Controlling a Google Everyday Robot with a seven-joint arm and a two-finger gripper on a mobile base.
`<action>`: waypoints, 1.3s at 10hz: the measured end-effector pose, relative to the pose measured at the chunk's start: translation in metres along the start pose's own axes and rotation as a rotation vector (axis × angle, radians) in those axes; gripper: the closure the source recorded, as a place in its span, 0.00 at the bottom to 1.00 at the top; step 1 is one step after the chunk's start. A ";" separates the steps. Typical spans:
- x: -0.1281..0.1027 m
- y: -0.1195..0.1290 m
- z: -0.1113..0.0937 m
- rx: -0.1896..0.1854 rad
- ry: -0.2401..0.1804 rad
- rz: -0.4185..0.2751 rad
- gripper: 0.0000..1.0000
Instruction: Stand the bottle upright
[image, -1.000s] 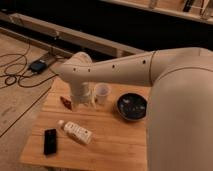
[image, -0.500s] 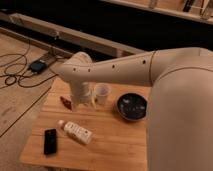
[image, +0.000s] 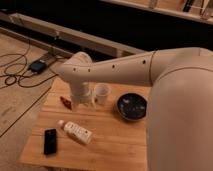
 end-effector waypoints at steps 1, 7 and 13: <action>0.000 0.000 0.000 0.000 0.000 0.000 0.35; 0.011 0.019 0.012 0.083 0.078 -0.152 0.35; 0.034 0.092 0.061 0.293 0.319 -0.562 0.35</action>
